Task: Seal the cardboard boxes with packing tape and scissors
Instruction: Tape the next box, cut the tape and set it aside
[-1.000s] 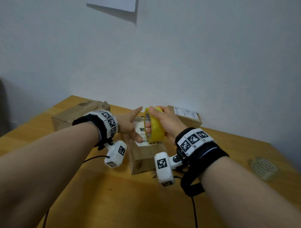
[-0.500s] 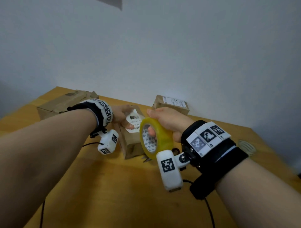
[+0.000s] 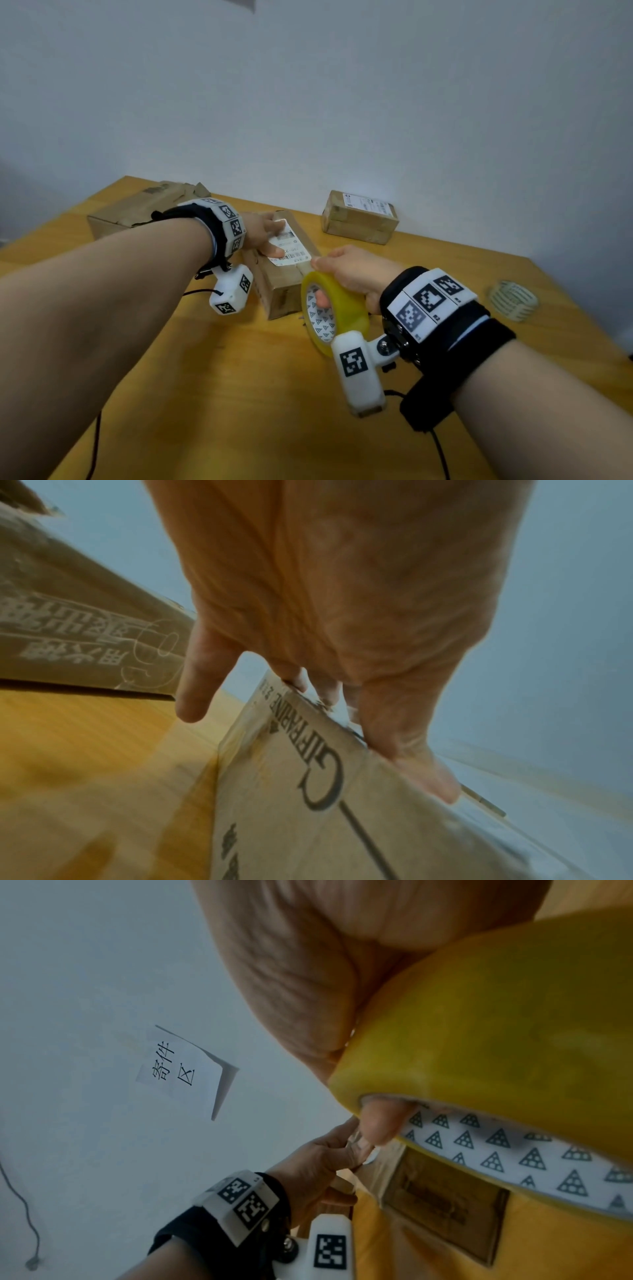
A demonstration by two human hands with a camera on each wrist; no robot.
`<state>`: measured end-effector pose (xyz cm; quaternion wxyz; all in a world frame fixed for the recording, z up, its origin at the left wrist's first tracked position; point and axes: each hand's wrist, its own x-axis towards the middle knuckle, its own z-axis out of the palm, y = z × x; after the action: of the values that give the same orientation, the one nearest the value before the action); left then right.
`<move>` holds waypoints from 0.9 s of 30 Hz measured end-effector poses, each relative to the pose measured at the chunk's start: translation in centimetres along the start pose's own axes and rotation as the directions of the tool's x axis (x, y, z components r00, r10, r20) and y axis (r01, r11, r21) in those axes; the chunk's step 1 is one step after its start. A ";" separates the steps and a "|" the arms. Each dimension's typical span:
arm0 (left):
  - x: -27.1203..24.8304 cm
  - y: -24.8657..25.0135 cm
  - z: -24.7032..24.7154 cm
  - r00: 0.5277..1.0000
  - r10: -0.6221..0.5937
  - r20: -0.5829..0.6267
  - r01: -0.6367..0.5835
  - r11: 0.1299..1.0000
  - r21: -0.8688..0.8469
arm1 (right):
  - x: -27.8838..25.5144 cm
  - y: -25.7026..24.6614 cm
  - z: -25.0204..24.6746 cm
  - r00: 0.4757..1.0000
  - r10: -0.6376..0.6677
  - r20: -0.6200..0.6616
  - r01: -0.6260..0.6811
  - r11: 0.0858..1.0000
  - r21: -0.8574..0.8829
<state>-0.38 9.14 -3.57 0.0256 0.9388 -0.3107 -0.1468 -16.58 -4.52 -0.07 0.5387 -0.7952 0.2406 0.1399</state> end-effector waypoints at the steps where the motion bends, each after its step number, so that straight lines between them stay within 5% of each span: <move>1: 0.0 0.2 0.0 1.000 0.000 0.003 0.000 1.000 0.030 | 0.2 0.2 0.1 1.000 0.011 0.004 -0.011 1.000 -0.005; 5: -0.6 0.5 0.4 1.000 -0.011 0.019 0.009 0.992 0.126 | 1.4 1.3 0.9 0.999 0.044 -0.024 -0.044 0.999 -0.026; 13: -2.3 1.6 1.8 0.992 0.119 -0.050 -0.116 0.992 0.044 | 3.1 2.0 1.5 0.995 0.041 -0.090 -0.047 0.997 -0.068; 20: -5.7 3.9 2.0 0.985 0.117 0.128 -0.127 0.989 0.074 | 3.2 2.8 0.7 0.992 0.089 -0.094 -0.086 0.995 0.042; 23: -6.2 4.8 3.6 0.992 0.097 0.087 -0.114 0.968 0.224 | 3.2 2.8 1.0 0.995 0.069 -0.077 -0.067 0.997 0.028; 27: -5.7 4.9 4.5 0.993 0.100 0.055 -0.107 0.984 0.143 | 3.3 3.1 0.8 0.998 0.044 -0.051 -0.045 0.999 -0.008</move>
<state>-8.89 8.76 -5.68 -0.0429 0.9168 -0.3697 -0.1446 -15.41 -5.50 -4.42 0.5254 -0.7955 0.2712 0.1326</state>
